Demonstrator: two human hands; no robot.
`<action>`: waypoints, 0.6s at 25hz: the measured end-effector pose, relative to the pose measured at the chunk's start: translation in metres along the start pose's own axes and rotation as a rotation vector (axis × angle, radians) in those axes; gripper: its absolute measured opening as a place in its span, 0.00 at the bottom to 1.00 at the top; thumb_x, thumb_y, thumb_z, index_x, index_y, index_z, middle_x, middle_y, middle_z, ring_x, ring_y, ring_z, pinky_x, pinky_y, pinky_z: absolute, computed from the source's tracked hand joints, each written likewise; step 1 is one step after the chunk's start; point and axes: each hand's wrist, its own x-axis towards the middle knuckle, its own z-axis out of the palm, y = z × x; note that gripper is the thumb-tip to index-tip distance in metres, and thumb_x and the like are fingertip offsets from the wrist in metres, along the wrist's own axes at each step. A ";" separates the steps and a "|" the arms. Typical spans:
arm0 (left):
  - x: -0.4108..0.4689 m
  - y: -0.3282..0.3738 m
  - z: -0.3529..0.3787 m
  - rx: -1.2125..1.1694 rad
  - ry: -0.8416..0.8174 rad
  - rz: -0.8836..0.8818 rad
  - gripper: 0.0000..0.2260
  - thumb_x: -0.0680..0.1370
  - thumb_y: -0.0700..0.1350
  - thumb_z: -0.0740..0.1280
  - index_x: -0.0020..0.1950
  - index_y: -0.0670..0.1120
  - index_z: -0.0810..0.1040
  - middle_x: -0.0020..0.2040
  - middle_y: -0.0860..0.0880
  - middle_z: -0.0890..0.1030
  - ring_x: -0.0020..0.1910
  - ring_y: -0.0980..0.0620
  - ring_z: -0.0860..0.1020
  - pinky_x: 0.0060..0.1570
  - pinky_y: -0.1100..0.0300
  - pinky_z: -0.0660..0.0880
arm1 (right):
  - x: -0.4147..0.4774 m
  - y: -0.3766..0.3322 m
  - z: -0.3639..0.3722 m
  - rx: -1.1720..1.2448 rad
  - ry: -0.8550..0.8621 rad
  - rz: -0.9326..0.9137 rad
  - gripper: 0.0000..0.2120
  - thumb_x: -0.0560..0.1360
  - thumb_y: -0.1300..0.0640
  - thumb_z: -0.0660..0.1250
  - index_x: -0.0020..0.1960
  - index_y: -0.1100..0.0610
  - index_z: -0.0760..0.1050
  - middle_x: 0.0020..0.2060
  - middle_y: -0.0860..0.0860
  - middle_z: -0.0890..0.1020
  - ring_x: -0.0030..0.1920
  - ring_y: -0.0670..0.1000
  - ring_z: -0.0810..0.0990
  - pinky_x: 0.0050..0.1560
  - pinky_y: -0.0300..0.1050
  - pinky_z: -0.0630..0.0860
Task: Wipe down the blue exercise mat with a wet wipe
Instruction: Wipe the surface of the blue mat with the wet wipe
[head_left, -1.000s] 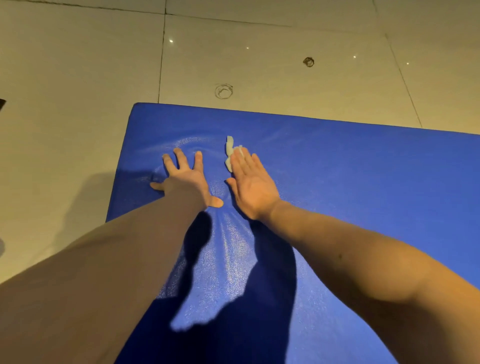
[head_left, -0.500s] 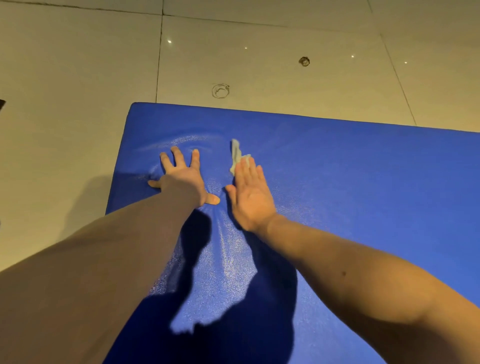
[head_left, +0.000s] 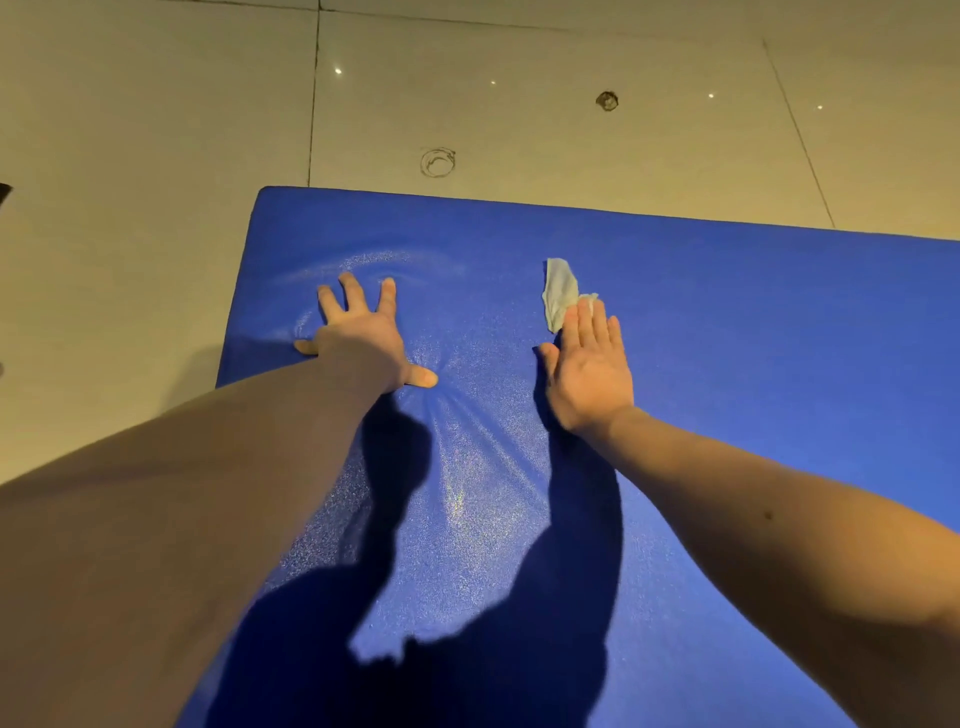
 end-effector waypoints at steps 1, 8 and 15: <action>0.000 0.000 0.000 -0.006 0.001 0.004 0.63 0.62 0.75 0.73 0.81 0.59 0.34 0.81 0.46 0.35 0.80 0.37 0.39 0.66 0.28 0.66 | -0.003 -0.016 0.001 0.046 0.011 0.009 0.32 0.84 0.46 0.46 0.80 0.66 0.47 0.80 0.61 0.48 0.80 0.59 0.42 0.79 0.55 0.40; 0.000 -0.004 0.001 0.002 0.019 0.011 0.63 0.61 0.76 0.72 0.81 0.59 0.34 0.81 0.47 0.36 0.80 0.37 0.39 0.66 0.28 0.66 | -0.045 -0.089 0.020 0.121 -0.018 -0.257 0.33 0.82 0.46 0.45 0.80 0.66 0.50 0.80 0.62 0.50 0.80 0.59 0.43 0.79 0.58 0.45; -0.020 -0.019 0.016 0.031 0.032 0.100 0.51 0.73 0.71 0.67 0.82 0.55 0.38 0.82 0.48 0.36 0.81 0.41 0.39 0.71 0.31 0.61 | -0.030 -0.025 0.005 -0.044 0.006 -0.137 0.35 0.81 0.41 0.42 0.80 0.64 0.50 0.80 0.60 0.54 0.80 0.58 0.47 0.79 0.55 0.42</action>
